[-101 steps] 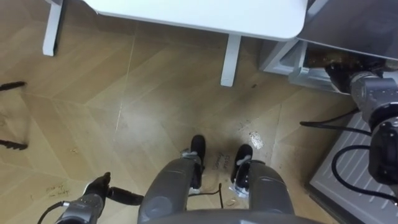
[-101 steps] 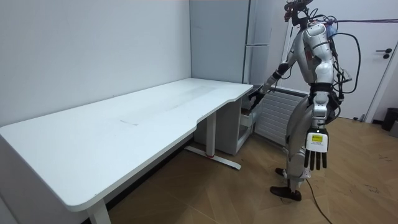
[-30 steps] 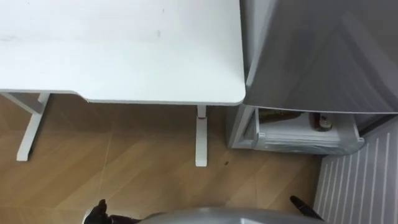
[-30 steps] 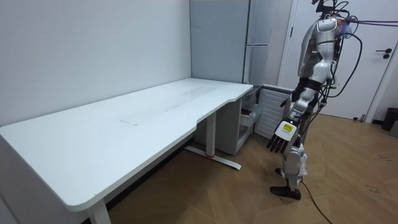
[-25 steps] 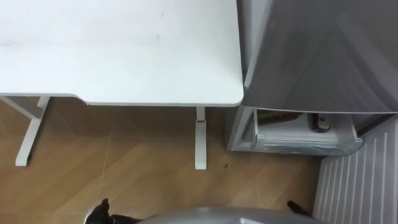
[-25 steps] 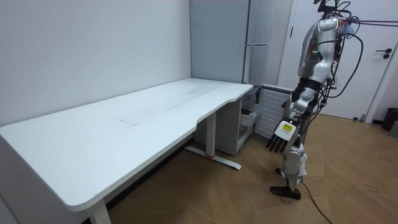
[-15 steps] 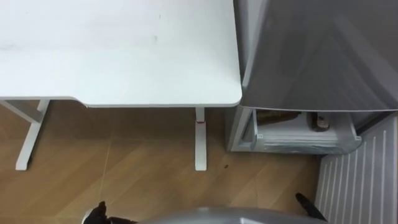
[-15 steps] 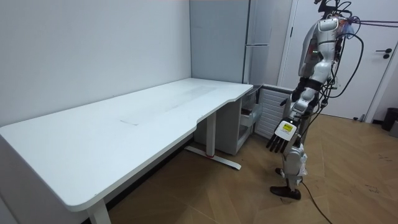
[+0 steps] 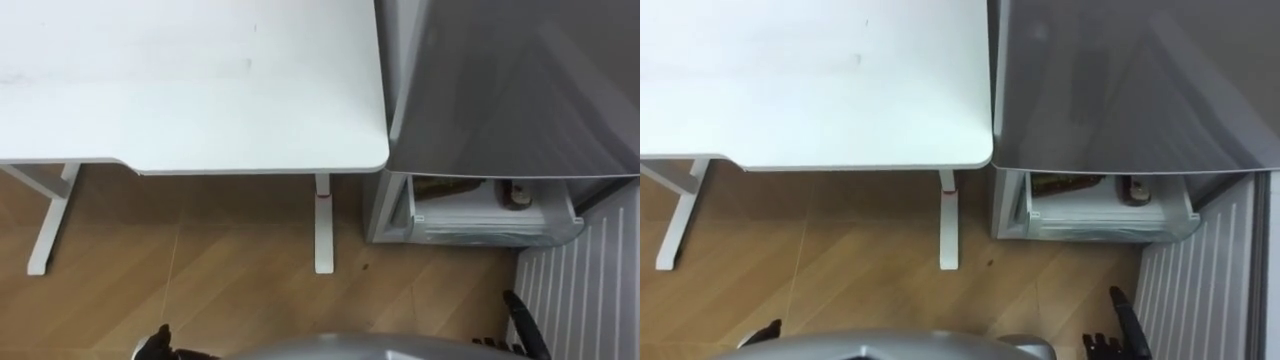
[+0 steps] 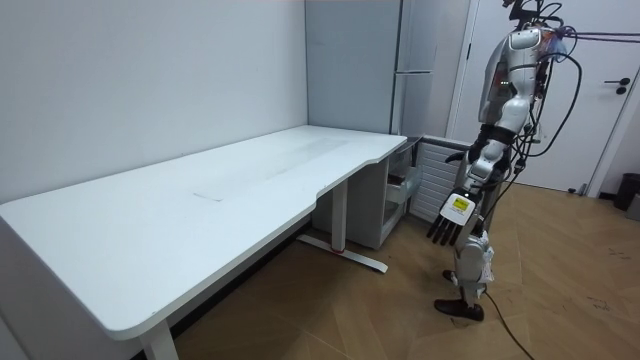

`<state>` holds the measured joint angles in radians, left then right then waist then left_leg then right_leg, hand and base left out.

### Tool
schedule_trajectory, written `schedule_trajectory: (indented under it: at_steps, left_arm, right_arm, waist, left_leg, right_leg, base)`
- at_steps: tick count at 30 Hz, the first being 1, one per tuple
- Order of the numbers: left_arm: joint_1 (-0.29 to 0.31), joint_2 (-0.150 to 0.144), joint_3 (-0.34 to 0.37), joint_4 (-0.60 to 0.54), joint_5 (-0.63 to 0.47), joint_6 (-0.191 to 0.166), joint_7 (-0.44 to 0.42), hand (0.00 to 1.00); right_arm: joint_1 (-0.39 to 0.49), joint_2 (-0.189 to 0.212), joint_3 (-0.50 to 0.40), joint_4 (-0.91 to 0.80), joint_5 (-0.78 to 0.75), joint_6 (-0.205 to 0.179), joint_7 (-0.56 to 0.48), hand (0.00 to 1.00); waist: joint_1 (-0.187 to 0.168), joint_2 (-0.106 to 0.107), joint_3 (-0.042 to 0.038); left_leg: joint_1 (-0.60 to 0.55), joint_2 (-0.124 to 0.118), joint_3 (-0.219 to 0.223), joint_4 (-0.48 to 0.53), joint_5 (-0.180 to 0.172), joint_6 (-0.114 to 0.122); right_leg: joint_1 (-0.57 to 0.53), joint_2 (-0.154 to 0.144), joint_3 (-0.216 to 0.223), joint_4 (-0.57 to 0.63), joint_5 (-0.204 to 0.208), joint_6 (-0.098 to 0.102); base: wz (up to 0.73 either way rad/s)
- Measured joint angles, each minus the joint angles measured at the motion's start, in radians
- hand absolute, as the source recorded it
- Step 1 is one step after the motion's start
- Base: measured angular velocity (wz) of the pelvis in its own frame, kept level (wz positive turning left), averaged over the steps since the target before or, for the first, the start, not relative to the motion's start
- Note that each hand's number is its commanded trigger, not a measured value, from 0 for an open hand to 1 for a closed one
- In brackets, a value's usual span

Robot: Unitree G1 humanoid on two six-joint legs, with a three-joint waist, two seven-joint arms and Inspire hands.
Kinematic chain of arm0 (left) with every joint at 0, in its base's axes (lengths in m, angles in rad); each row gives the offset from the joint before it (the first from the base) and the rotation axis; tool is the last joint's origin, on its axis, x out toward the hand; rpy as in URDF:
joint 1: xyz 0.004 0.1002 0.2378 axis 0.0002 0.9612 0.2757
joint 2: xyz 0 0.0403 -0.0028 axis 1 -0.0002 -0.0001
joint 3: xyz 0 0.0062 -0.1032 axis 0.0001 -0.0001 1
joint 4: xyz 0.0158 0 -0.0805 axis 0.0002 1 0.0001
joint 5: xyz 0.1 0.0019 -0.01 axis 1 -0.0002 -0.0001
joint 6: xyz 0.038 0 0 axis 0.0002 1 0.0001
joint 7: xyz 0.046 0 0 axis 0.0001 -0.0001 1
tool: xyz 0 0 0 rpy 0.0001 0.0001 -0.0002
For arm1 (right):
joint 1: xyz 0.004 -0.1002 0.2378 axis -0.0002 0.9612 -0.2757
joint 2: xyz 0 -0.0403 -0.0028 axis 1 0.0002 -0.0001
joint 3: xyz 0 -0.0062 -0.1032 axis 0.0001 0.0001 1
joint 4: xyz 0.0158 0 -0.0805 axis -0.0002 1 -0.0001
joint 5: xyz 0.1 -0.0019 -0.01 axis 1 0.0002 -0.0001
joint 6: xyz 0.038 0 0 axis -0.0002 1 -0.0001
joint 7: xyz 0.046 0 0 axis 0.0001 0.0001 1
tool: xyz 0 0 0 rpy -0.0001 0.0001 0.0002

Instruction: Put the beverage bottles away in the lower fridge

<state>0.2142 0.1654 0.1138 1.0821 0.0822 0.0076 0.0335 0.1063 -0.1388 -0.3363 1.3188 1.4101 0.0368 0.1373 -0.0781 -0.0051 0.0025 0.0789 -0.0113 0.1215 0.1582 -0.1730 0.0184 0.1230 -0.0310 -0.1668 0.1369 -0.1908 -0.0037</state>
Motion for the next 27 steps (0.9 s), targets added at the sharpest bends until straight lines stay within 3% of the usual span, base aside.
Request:
schedule_trajectory:
  at_steps: [16,20,22,27]
  left_arm:
    - [0.001,0.000,-0.001,0.019,0.000,0.000,0.001,0.00]
    - [0.000,0.000,-0.001,0.018,0.000,0.000,-0.002,0.00]
    - [-0.008,0.003,-0.020,0.015,-0.003,0.000,-0.002,0.00]
    - [-0.055,0.008,-0.058,0.036,-0.003,-0.006,-0.005,0.00]
  right_arm:
    - [-0.010,0.015,0.003,0.010,0.007,-0.003,-0.003,0.00]
    - [-0.016,0.014,0.004,0.011,0.006,-0.001,0.004,0.00]
    - [-0.029,0.013,0.028,0.007,0.006,-0.001,0.011,0.00]
    - [-0.115,0.012,0.040,0.009,0.041,-0.005,0.037,0.00]
  waist:
    - [0.005,-0.004,0.0002]
    - [0.004,0.003,-0.0023]
    - [0.007,0.012,-0.0076]
    - [0.011,0.024,0.0010]
  left_leg:
    - [-0.006,0.000,-0.002,0.003,-0.002,0.000]
    - [-0.031,0.000,-0.007,0.022,-0.007,0.003]
    - [-0.061,0.001,-0.010,0.040,-0.008,0.004]
    - [-0.138,0.005,-0.015,0.082,-0.009,0.006]
  right_leg:
    - [0.003,0.000,-0.003,-0.001,0.000,0.000]
    - [-0.016,-0.002,-0.012,0.000,0.000,0.000]
    - [-0.043,-0.003,-0.014,0.017,0.000,0.000]
    - [-0.114,-0.007,-0.029,0.061,-0.001,-0.004]
  base:
    - [0.00]
    - [0.06]
    - [0.05]
    - [0.03]
